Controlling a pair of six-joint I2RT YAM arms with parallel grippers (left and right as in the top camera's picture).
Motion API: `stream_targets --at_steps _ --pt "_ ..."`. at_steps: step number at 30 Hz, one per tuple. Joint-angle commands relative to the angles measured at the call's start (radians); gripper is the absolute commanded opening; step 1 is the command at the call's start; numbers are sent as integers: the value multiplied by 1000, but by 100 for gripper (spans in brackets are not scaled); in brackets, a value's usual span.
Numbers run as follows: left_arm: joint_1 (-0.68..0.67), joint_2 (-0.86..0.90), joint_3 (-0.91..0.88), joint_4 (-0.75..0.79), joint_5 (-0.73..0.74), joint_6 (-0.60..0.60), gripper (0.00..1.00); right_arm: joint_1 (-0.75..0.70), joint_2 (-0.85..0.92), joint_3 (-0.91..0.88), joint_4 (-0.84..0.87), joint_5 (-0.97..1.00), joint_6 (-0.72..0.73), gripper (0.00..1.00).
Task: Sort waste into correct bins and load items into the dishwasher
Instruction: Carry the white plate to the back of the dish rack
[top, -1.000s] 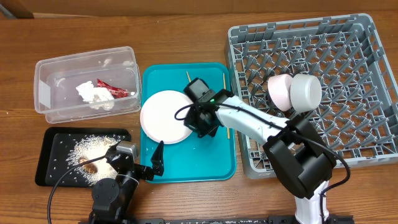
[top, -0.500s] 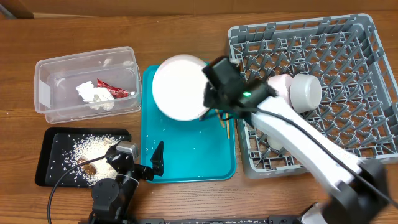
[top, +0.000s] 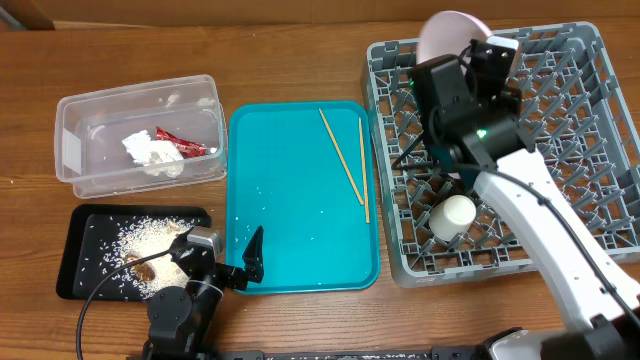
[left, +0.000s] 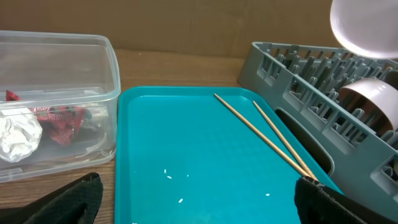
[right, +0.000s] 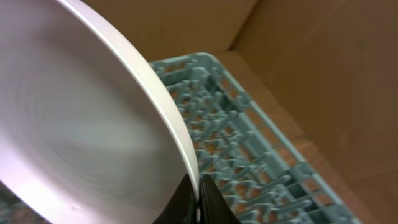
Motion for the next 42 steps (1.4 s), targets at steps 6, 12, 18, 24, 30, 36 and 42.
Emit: stream_targets --at_steps 6,12,18,24,30,36,42 --pt "4 -11 -5 4 2 15 100 -3 145 18 146 71 -296 4" --pt "4 -11 -5 4 2 16 100 6 185 18 315 71 -411 4" --pt "4 -11 -5 4 2 16 100 21 206 18 285 63 -405 4" --pt "4 -11 -5 4 2 16 100 45 209 18 229 69 -263 4" --pt "4 -11 -5 4 2 15 100 45 209 19 298 70 -264 4" --pt "4 -11 -5 4 2 15 100 47 209 37 363 35 -267 4" --pt "4 -11 -5 4 2 16 100 47 209 37 221 -35 -102 4"
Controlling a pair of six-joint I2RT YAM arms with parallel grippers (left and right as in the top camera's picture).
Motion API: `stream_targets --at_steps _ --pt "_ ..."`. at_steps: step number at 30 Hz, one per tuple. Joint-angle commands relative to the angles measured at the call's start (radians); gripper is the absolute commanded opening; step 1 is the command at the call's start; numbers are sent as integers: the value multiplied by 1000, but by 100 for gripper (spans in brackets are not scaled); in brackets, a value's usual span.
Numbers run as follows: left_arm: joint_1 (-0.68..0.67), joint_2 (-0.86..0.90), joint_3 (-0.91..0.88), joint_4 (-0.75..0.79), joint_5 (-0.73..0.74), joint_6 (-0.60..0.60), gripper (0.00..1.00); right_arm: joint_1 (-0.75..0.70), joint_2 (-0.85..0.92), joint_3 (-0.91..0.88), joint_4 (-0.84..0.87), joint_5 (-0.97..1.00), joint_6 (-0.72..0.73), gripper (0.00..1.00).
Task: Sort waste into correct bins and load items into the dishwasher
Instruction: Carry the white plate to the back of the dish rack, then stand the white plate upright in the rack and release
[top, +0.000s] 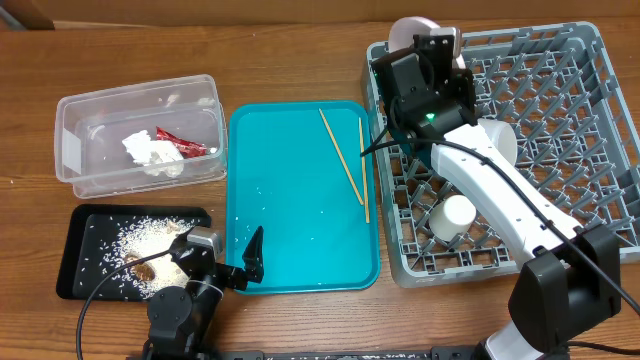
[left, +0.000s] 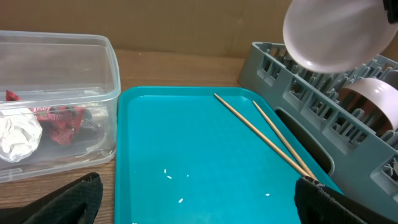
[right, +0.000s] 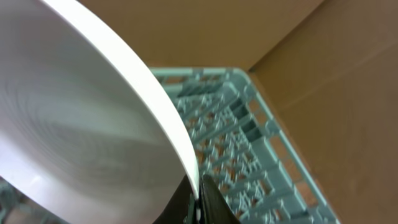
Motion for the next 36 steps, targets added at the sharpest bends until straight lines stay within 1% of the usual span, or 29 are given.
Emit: stream_targets --at_steps 1,2,3,5,9,12,17,20,21,22,23,25,29,36 --pt "4 -11 -5 4 1 16 100 4 5 31 -45 -80 134 4" --pt "4 -11 -5 4 1 16 100 3 5 31 -60 -100 155 4" --pt "4 -11 -5 4 1 15 100 3 5 31 -87 -108 208 4" --pt "4 -11 -5 4 1 16 100 2 5 31 -109 -114 249 4" --pt "4 -11 -5 4 1 16 100 1 5 31 -116 -118 247 4" --pt "4 -11 -5 4 1 16 100 1 4 43 -118 -34 248 4" --pt "4 -11 -5 4 1 15 100 1 0 165 -210 -17 263 4" --pt "4 -11 -5 4 1 16 100 1 0 244 -252 -41 280 4" --pt "4 -11 -5 4 1 16 100 1 0 256 -267 -59 298 4" --pt "4 -11 -5 4 1 15 100 1 0 267 -302 -96 344 4" --pt "4 -11 -5 4 1 16 100 -6 1 268 -373 -175 455 4" --pt "4 -11 -5 4 1 15 100 -19 6 260 -405 -198 533 4" --pt "4 -11 -5 4 1 15 100 -49 14 258 -378 -205 535 4" --pt "4 -11 -5 4 1 16 100 -60 53 253 -418 -205 535 4"
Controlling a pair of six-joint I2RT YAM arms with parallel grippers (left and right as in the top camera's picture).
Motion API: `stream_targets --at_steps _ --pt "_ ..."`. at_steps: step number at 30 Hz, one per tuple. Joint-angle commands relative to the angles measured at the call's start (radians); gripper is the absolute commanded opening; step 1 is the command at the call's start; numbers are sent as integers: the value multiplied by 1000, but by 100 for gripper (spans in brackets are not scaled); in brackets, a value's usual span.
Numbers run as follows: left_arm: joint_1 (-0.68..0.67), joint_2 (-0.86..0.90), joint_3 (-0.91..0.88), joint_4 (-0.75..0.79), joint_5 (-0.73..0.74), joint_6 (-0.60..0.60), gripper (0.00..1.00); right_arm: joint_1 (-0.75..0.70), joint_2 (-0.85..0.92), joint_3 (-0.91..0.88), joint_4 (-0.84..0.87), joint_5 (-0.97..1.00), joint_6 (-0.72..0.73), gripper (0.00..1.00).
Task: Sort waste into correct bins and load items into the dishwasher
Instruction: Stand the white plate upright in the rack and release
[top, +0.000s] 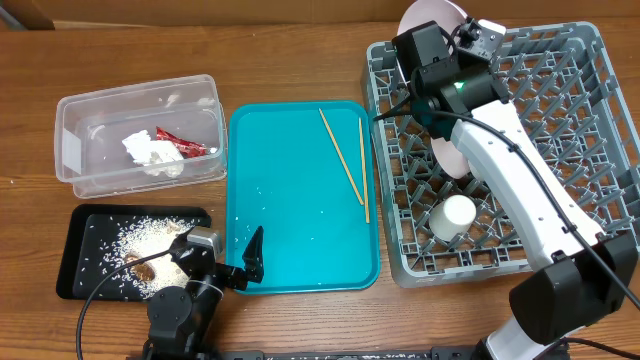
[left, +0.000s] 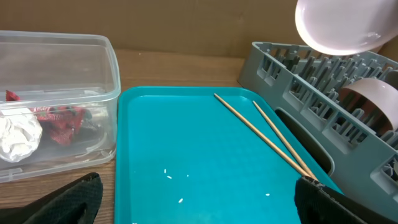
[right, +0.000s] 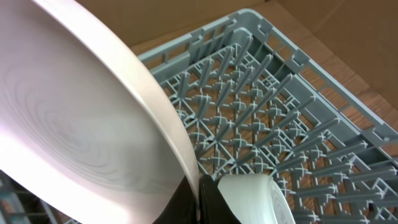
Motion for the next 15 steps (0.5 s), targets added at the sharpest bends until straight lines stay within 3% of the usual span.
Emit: stream_targets --at_steps 1,15 --pt "4 -11 -5 4 2 16 100 0 39 -4 -8 -1 27 4" --pt "4 -11 -5 4 2 16 100 1 136 8 -53 149 -55 4"
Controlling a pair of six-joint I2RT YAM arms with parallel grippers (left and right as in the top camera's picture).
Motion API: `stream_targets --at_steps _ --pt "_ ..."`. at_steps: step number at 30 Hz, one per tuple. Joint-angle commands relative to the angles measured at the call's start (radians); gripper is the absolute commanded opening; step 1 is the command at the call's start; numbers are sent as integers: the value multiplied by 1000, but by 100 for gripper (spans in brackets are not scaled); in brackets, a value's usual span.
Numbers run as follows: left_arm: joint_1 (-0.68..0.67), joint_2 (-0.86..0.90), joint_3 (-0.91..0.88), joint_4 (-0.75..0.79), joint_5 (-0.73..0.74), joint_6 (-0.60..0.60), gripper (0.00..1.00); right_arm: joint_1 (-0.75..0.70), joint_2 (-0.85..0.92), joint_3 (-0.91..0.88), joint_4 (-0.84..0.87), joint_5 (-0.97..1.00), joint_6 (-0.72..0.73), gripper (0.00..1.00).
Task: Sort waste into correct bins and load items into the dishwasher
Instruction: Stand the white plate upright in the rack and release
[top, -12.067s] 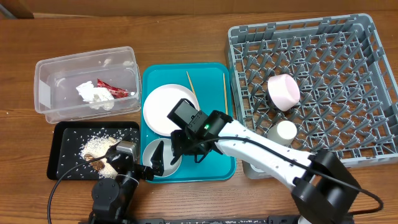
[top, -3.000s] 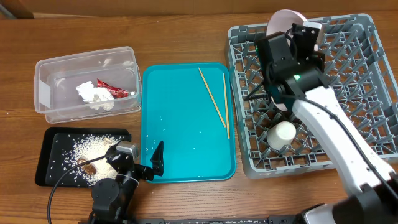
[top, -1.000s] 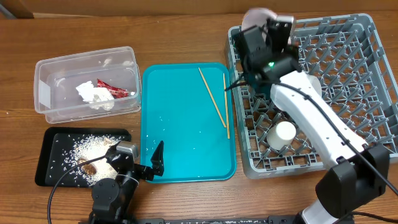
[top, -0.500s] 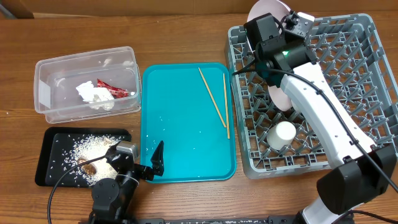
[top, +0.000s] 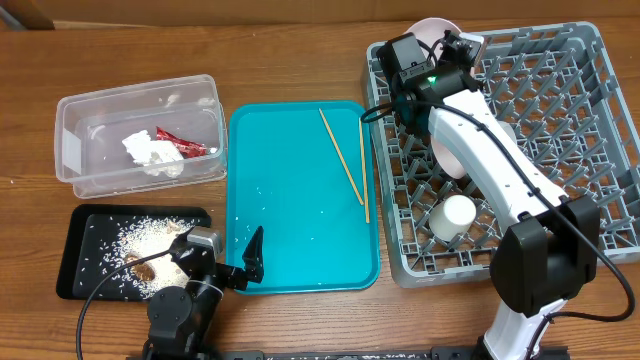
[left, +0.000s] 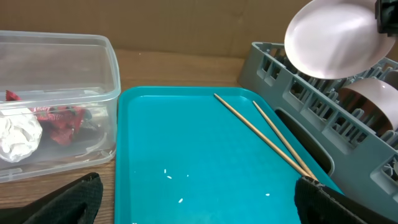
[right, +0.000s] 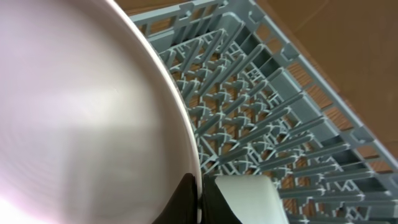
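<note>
My right gripper (top: 441, 46) is shut on the rim of a pale pink plate (top: 434, 28), held on edge over the far-left corner of the grey dishwasher rack (top: 560, 120). The right wrist view shows the fingers (right: 198, 198) pinching the plate (right: 87, 112) above the rack's prongs. Two wooden chopsticks (top: 350, 165) lie on the teal tray (top: 290, 220). At the tray's near edge my left gripper (top: 250, 262) stands open with nothing in it (left: 200, 205). The left wrist view has the plate (left: 329, 40) above the rack (left: 311, 99).
A pale cup (top: 452, 150) lies in the rack, with a white cup (top: 456, 214) nearer the front. At the left, a clear bin (top: 140, 135) holds crumpled paper and a red wrapper. In front of that bin, a black tray (top: 95, 235) carries rice.
The plate sits lower over the rack's far-left corner and has turned more upright, its face toward the left wrist camera. My right gripper keeps its hold. The left arm has not moved.
My right gripper held the pink plate over the rack's far edge. Then the plate was at the far-left corner, then higher and tilted, and now it is lower there again. The chopsticks, bins and left gripper stayed where they were.
</note>
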Motion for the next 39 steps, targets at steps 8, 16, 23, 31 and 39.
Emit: stream_targets --at_steps 8,16,23,31,39 --pt "4 -11 -5 4 2 15 100 2 -39 43 -35 87 -32 4" --pt "4 -11 -5 4 2 16 100 2 -1 42 -39 76 -36 4" --pt "4 -11 -5 4 2 16 100 19 -19 43 -35 75 -36 61" --pt "4 -11 -5 4 2 16 100 23 -137 43 -36 56 -36 65" --pt "4 -11 -5 4 2 16 100 23 -325 43 -54 -298 -35 18"
